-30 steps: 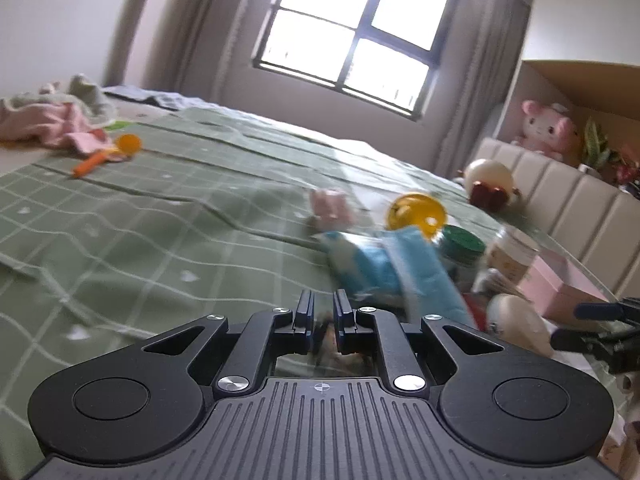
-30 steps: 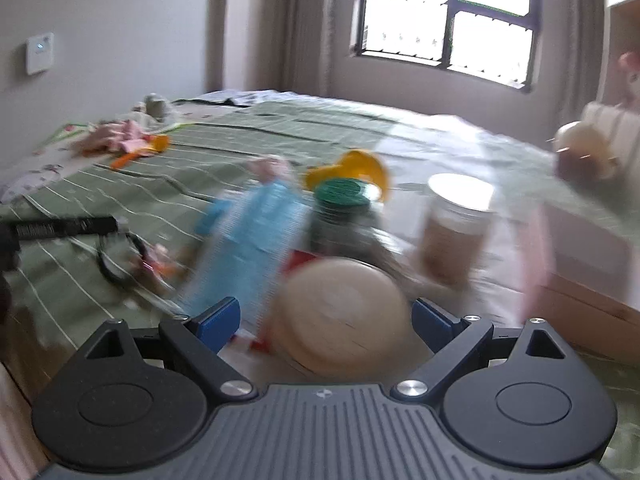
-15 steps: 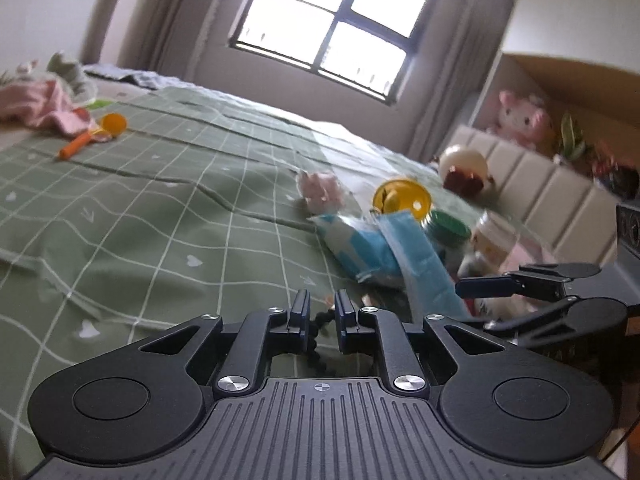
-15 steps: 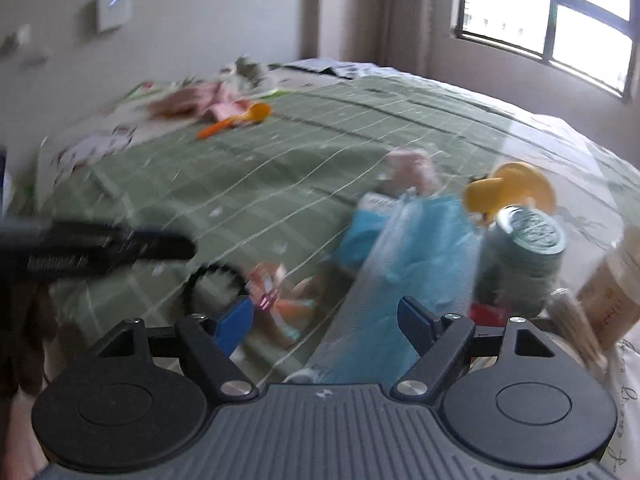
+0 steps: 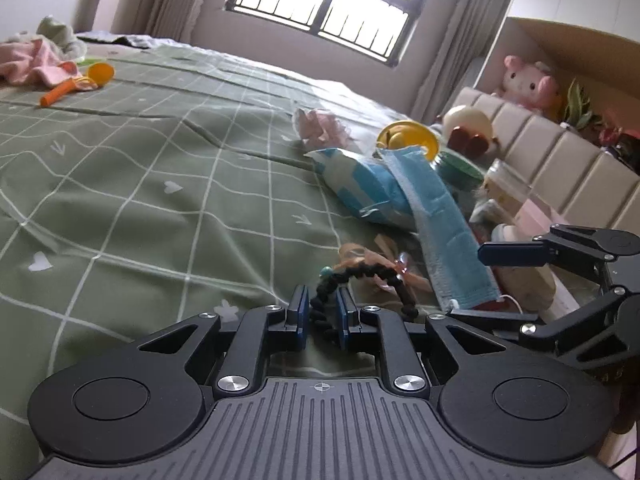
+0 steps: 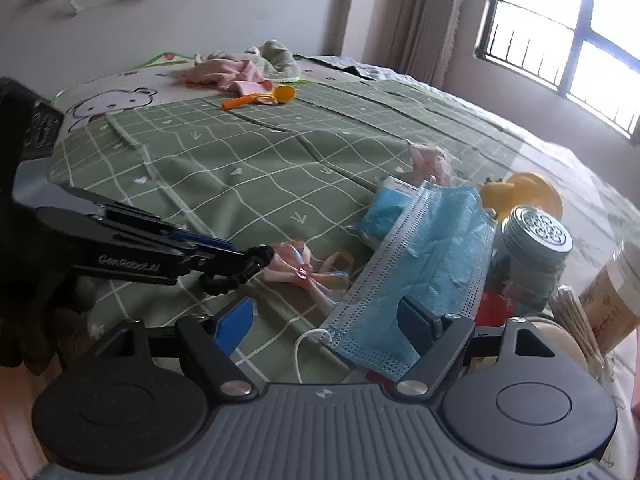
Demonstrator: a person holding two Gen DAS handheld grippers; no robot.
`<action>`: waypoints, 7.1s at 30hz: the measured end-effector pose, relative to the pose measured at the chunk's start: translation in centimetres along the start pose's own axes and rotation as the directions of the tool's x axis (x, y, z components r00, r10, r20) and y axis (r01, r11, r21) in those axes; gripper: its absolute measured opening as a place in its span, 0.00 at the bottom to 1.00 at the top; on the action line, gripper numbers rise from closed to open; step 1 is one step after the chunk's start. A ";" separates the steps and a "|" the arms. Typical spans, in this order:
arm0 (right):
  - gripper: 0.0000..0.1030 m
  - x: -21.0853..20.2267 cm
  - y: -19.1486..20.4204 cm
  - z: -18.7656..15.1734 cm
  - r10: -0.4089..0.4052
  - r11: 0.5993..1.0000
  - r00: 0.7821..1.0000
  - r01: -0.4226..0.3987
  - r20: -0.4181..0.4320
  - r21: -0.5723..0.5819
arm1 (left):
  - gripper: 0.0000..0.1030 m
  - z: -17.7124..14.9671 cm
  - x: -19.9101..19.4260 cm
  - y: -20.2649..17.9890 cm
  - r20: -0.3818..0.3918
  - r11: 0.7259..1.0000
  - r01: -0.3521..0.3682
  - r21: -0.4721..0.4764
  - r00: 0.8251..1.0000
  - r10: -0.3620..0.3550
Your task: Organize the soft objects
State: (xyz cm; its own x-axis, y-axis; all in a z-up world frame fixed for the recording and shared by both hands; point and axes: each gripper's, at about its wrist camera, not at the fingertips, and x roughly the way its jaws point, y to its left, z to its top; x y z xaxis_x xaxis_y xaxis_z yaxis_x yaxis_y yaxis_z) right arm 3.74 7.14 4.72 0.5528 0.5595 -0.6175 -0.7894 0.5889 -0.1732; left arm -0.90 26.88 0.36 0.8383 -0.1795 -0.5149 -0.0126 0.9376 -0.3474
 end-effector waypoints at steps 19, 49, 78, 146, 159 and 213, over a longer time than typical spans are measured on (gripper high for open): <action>0.65 2.7 1.4 1.7 0.036 0.999 0.999 -0.036 -0.001 -0.041 | 0.10 1.6 -4.8 0.2 0.179 0.978 -0.190 0.090 0.969 0.172; 0.42 -18.4 -34.4 -4.3 -0.462 0.799 0.883 0.374 0.082 0.471 | 0.12 20.2 14.5 -32.6 0.102 0.846 0.319 0.427 0.913 -0.396; 0.49 -8.6 -37.0 -13.2 -0.549 0.659 0.781 0.623 -0.297 0.421 | 0.16 6.2 7.4 -15.0 -0.126 0.994 0.063 0.087 0.991 -0.052; 0.84 -6.6 -14.7 -13.4 -0.347 0.794 0.937 0.320 -0.047 0.516 | 0.19 6.9 4.1 -5.3 0.104 0.970 -0.239 -0.038 0.965 0.241; 0.85 -6.5 -14.6 -13.4 -0.355 0.795 0.933 0.332 -0.055 0.507 | 0.19 6.0 5.2 -1.6 0.005 0.925 0.206 -0.318 0.976 -0.216; 0.21 -2.1 -10.4 -2.5 -0.096 0.938 0.995 0.084 0.019 0.337 | 0.20 6.1 4.2 -7.5 -0.059 0.999 0.040 -0.029 0.997 -0.042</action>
State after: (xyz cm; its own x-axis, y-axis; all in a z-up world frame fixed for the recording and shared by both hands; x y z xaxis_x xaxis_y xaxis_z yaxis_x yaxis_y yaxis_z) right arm 10.13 -1.65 5.89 0.6312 0.5111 -0.5834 -0.6037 0.7960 0.0442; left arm 6.04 20.92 5.52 0.8043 -0.2356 -0.5455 0.0048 0.9206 -0.3905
